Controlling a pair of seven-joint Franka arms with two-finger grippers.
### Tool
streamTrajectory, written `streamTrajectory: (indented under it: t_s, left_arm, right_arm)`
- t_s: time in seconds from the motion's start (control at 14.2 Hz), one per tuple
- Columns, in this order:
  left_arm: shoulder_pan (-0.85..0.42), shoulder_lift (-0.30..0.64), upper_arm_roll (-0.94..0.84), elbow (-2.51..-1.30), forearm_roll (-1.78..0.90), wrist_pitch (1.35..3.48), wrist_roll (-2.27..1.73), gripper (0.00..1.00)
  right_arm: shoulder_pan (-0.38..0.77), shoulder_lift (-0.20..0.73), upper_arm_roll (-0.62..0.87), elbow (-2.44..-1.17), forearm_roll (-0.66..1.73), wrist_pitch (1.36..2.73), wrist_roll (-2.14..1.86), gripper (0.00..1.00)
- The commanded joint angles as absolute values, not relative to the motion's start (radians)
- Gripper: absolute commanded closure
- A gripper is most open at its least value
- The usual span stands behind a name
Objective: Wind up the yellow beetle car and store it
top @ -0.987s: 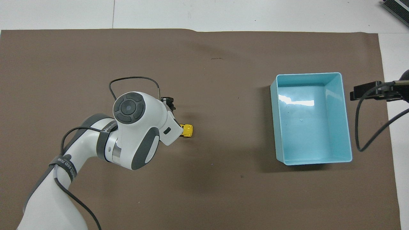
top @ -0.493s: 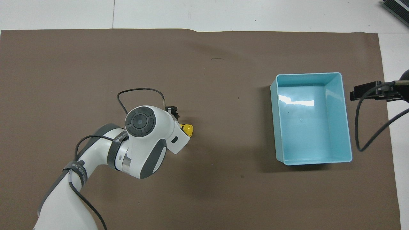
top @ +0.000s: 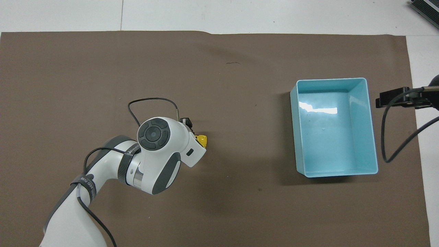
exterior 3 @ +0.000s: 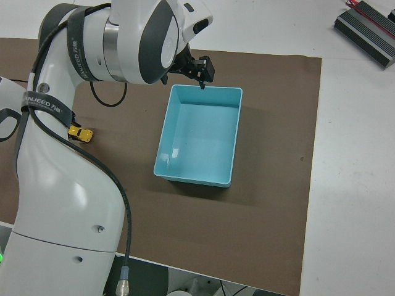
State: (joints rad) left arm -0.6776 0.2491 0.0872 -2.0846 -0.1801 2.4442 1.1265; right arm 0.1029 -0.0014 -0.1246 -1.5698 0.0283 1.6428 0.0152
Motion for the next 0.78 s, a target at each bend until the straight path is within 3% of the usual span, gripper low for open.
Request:
streamTrajectory:
  t_s: [0.0,0.7]
  left_arm:
    - [-0.696,0.244,0.106,-2.111,-0.192,2.437,1.117,1.0]
    - [-0.598,0.242,0.11,-2.137,-0.192,2.437,1.199,1.0]
  right_arm:
    - [0.094,-0.008,-0.118,-1.568,0.032,1.625,-0.003,0.0]
    - [0.094,-0.008,-0.118,-1.568,0.032,1.625,-0.003,0.0]
